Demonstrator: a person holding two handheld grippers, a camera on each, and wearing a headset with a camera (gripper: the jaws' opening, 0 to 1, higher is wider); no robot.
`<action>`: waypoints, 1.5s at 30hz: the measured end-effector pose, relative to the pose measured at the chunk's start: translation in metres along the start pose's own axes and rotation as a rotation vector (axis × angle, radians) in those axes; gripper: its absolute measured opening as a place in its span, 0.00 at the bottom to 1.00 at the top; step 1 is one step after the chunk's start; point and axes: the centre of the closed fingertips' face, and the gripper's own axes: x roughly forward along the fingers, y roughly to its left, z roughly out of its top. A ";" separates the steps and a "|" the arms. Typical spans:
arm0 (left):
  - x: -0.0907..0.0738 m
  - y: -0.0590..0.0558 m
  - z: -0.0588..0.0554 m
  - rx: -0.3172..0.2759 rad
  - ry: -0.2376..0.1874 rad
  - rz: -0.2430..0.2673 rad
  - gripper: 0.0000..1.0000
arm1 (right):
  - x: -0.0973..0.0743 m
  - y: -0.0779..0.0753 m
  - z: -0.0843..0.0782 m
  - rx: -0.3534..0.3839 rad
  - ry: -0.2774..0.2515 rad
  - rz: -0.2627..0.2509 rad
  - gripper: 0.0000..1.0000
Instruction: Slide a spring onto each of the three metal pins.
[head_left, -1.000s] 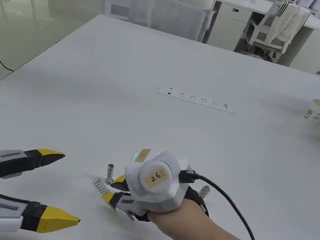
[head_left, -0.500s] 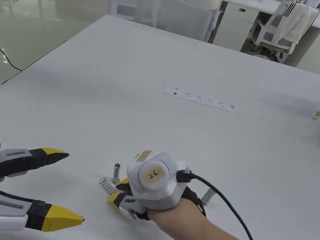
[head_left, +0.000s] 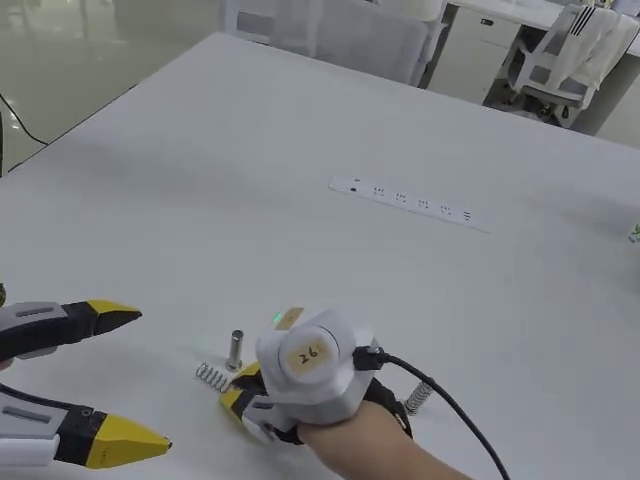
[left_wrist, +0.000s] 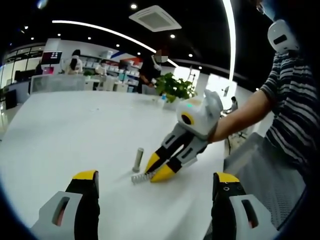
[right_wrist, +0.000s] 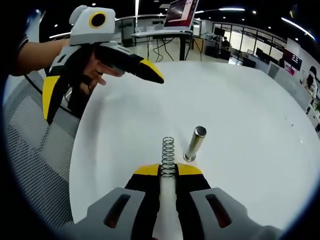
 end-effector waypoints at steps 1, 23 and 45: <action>0.001 -0.001 0.000 -0.001 -0.001 -0.003 0.91 | 0.000 0.001 0.000 0.000 -0.001 0.003 0.08; 0.011 -0.015 0.001 -0.007 0.015 -0.061 0.87 | -0.058 -0.001 -0.005 -0.017 -0.054 0.029 0.08; 0.030 -0.046 -0.001 0.003 0.093 -0.228 0.67 | -0.095 0.015 -0.042 -0.265 -0.008 0.100 0.08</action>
